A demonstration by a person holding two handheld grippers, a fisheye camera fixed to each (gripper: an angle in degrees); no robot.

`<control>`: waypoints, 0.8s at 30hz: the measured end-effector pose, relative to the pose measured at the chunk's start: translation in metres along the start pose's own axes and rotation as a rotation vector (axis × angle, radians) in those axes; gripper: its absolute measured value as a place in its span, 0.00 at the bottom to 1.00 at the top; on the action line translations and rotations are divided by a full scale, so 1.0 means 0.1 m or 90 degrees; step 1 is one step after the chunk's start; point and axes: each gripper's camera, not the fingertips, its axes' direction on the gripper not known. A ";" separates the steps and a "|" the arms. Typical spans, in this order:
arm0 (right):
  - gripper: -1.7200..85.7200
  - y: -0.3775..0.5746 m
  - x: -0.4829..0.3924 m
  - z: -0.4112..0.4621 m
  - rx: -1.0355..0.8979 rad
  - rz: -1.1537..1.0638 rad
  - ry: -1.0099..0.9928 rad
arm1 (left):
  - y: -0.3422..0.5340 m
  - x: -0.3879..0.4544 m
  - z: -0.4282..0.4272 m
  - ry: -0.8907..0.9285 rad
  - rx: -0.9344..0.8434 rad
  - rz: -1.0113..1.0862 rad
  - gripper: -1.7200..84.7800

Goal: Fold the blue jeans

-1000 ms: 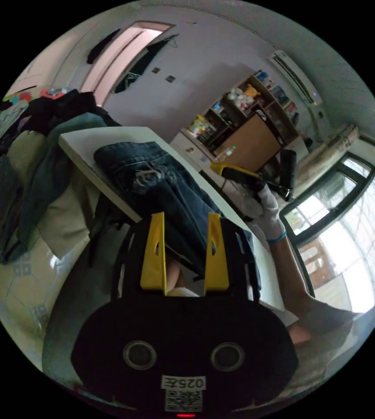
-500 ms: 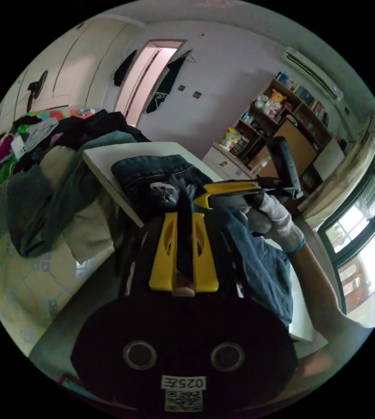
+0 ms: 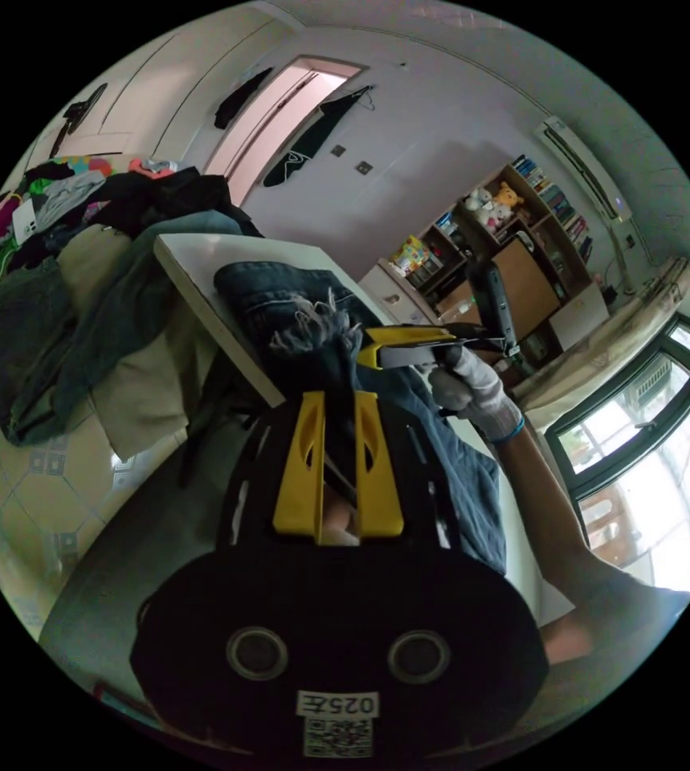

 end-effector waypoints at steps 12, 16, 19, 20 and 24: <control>0.04 0.47 -0.23 -0.39 0.103 0.015 -0.006 | 0.26 0.04 -0.14 0.029 0.058 0.057 0.00; 0.02 1.00 -0.62 -0.93 0.236 0.027 0.060 | 0.18 0.16 -0.19 0.061 0.070 0.103 0.00; 0.02 1.12 -0.95 -1.09 0.262 0.023 0.151 | 0.18 0.40 -0.34 0.027 0.087 0.124 0.00; 0.02 1.12 -1.05 -1.10 0.261 0.023 0.184 | 0.23 0.52 -0.41 0.006 0.099 0.148 0.00; 0.02 1.08 -1.28 -1.06 0.255 0.030 0.288 | 0.34 0.73 -0.52 0.005 0.126 0.219 0.00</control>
